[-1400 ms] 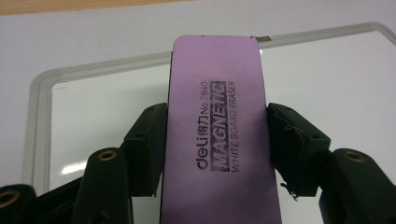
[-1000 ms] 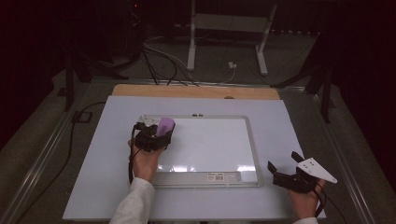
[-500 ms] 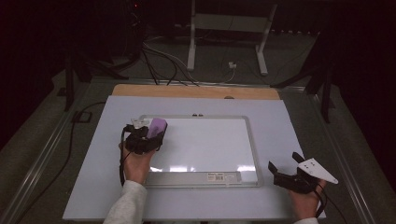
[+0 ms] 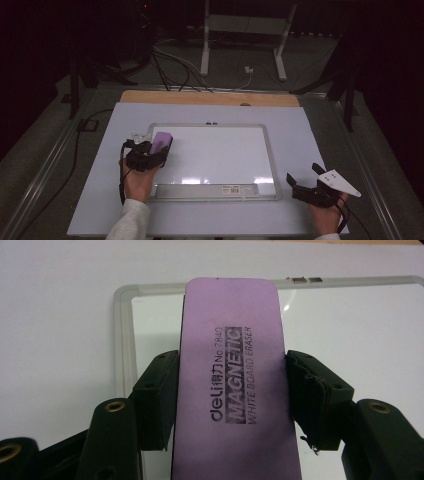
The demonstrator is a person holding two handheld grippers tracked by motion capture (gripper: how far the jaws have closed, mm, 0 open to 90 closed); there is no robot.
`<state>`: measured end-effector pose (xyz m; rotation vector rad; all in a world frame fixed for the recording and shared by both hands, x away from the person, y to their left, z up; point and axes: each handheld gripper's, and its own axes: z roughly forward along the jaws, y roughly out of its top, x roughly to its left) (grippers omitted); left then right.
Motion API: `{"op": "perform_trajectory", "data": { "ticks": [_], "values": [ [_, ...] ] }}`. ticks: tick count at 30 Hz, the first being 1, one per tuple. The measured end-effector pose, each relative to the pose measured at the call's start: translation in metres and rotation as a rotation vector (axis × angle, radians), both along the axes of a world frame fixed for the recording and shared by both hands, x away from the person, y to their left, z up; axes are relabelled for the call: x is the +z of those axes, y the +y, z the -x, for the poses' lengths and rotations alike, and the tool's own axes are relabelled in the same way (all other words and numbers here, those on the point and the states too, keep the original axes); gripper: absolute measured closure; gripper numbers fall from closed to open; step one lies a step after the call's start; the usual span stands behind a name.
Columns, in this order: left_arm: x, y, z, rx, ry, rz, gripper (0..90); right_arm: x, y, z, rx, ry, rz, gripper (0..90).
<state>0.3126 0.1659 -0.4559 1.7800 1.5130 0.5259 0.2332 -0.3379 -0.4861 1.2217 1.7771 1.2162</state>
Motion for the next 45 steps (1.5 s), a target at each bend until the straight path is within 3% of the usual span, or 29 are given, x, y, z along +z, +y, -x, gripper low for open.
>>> {"op": "perform_trajectory", "data": {
  "ticks": [7, 22, 33, 41, 45],
  "values": [
    [-0.005, 0.008, 0.009, 0.001, 0.014, -0.016, 42.0, 0.000, 0.001, 0.000, 0.003, 0.003, 0.000, 1.1],
    [-0.030, 0.019, 0.035, 0.007, 0.068, 0.015, 42.0, -0.001, 0.003, -0.001, 0.010, 0.007, 0.006, 1.1],
    [-0.038, 0.018, 0.046, -0.003, 0.090, -0.021, 42.0, -0.001, 0.003, -0.001, 0.010, 0.006, 0.006, 1.1],
    [-0.040, 0.016, 0.051, -0.005, 0.079, -0.038, 41.4, -0.001, 0.004, -0.001, 0.011, 0.007, 0.008, 1.1],
    [-0.035, 0.012, 0.056, -0.014, 0.016, -0.082, 33.1, -0.001, 0.003, 0.000, 0.009, 0.005, 0.008, 1.0]
  ]
}}
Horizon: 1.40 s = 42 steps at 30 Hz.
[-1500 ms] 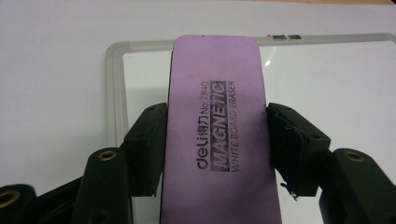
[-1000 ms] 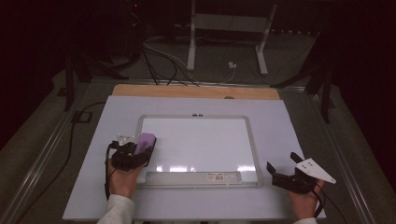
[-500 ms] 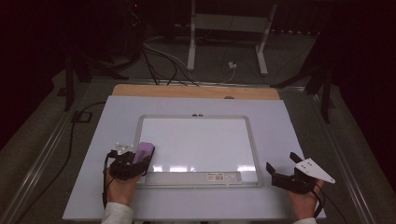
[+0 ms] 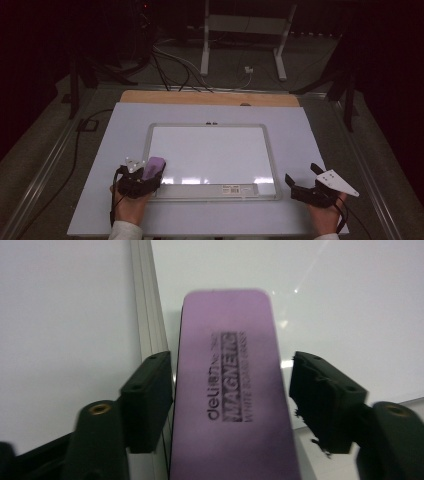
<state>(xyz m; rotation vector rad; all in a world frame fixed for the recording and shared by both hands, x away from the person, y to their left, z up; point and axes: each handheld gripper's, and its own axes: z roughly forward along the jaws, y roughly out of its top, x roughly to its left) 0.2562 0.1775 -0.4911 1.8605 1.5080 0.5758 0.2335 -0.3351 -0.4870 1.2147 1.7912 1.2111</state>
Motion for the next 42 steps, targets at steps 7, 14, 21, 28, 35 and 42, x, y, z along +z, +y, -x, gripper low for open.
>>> {"op": "perform_trajectory", "data": {
  "ticks": [7, 14, 21, 28, 35, 42],
  "values": [
    [0.005, -0.013, 0.001, -0.075, -0.015, -0.072, 32.1, 0.000, 0.001, 0.000, 0.001, 0.001, 0.001, 1.1],
    [0.002, -0.009, -0.004, -0.060, 0.023, -0.089, 30.2, 0.000, 0.000, 0.000, -0.002, 0.001, 0.000, 1.1],
    [0.003, 0.001, -0.004, -0.037, 0.027, -0.060, 36.9, 0.000, 0.000, 0.000, -0.001, 0.000, 0.001, 1.1],
    [0.002, 0.009, -0.007, -0.013, 0.049, -0.024, 40.4, 0.000, 0.000, 0.000, 0.000, 0.001, 0.001, 1.0],
    [-0.004, 0.007, -0.004, -0.009, 0.086, -0.012, 51.6, 0.000, 0.001, 0.000, -0.001, 0.001, 0.002, 1.0],
    [-0.004, 0.002, 0.005, 0.052, 0.075, -0.007, 61.0, 0.000, 0.000, 0.000, -0.002, 0.000, 0.000, 1.1]
  ]
}}
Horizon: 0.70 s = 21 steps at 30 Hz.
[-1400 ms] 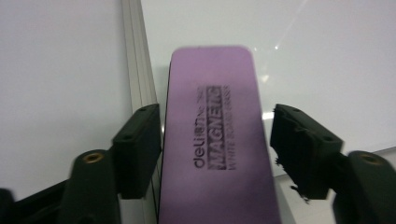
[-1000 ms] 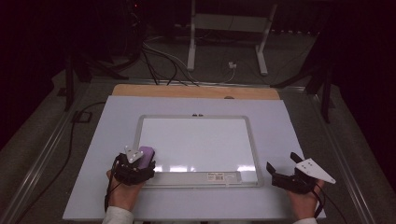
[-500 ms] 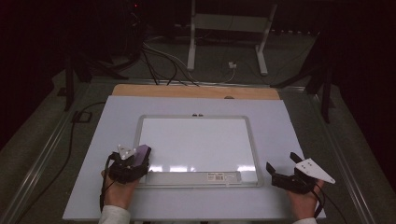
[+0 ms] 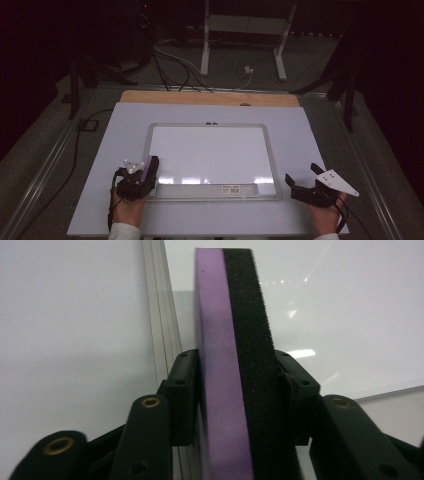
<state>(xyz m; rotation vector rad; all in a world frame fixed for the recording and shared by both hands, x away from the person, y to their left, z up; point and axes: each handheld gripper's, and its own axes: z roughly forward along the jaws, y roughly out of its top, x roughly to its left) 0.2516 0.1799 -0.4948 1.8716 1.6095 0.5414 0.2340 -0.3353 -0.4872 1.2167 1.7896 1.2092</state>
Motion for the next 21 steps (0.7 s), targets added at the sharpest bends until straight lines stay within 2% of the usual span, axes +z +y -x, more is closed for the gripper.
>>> {"op": "perform_trajectory", "data": {
  "ticks": [3, 10, 16, 21],
  "values": [
    [0.000, -0.003, 0.004, 0.024, -0.005, -0.009, 62.6, 0.000, 0.000, 0.000, 0.002, 0.000, 0.000, 1.1],
    [0.000, -0.009, 0.015, 0.066, -0.008, 0.000, 63.3, 0.000, 0.000, -0.001, 0.002, 0.000, -0.002, 1.1],
    [-0.001, -0.014, 0.015, 0.101, -0.021, -0.033, 63.9, 0.000, 0.001, 0.000, 0.002, 0.000, -0.003, 1.1],
    [-0.003, -0.015, 0.011, 0.162, -0.041, -0.051, 64.0, 0.001, 0.001, 0.000, 0.003, -0.003, -0.003, 1.1]
  ]
}}
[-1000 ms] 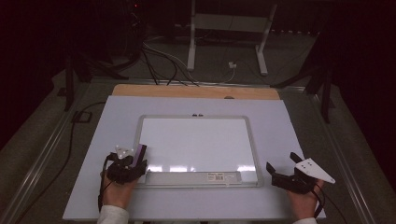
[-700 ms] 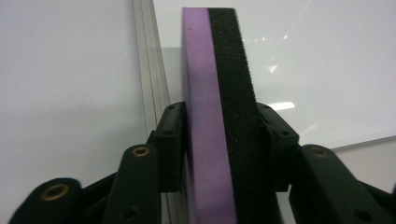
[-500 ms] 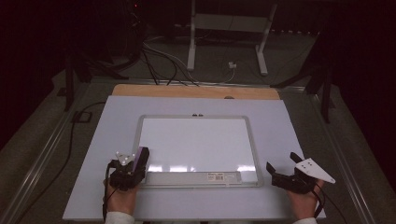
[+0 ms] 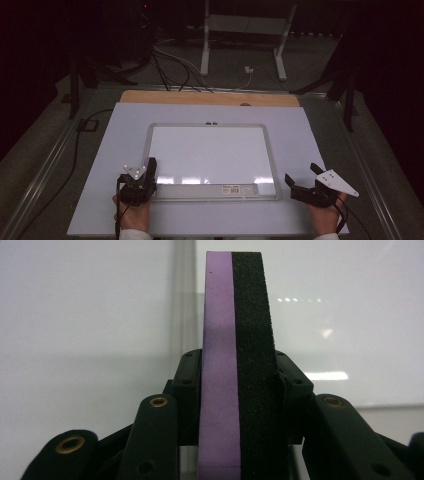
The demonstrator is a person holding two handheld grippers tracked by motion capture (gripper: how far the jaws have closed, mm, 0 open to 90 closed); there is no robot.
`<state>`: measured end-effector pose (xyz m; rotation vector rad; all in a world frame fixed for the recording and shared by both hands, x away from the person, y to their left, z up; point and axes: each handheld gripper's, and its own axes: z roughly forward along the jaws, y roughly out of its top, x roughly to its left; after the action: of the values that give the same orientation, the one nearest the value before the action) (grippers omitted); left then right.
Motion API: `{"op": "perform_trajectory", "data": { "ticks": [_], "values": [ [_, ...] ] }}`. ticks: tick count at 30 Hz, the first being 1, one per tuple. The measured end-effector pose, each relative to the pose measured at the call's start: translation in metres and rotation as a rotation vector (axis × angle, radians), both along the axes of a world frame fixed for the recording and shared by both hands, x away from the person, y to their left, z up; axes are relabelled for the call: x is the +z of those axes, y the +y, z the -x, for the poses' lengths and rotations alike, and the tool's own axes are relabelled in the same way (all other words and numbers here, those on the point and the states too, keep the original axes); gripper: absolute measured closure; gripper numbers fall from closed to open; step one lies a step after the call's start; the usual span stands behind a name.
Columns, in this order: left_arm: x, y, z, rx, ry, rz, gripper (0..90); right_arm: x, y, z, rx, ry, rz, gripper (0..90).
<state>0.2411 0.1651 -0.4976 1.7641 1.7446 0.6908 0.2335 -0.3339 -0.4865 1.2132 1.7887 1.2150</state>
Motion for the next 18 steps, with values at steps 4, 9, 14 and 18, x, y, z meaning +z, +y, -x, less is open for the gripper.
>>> {"op": "perform_trajectory", "data": {
  "ticks": [4, 9, 14, 18],
  "values": [
    [-0.001, -0.003, -0.001, 0.015, -0.007, -0.015, 63.9, 0.000, -0.001, 0.000, -0.001, -0.001, -0.001, 1.1],
    [-0.002, 0.002, -0.003, 0.005, -0.015, 0.031, 61.2, 0.001, -0.002, 0.000, -0.003, -0.003, -0.003, 1.1],
    [0.005, 0.009, -0.004, -0.027, -0.079, 0.105, 38.3, 0.000, -0.002, 0.000, -0.002, -0.002, -0.003, 1.0],
    [0.013, 0.013, -0.005, -0.074, -0.125, 0.114, 27.4, 0.000, -0.001, 0.000, -0.002, -0.002, -0.005, 1.0]
  ]
}}
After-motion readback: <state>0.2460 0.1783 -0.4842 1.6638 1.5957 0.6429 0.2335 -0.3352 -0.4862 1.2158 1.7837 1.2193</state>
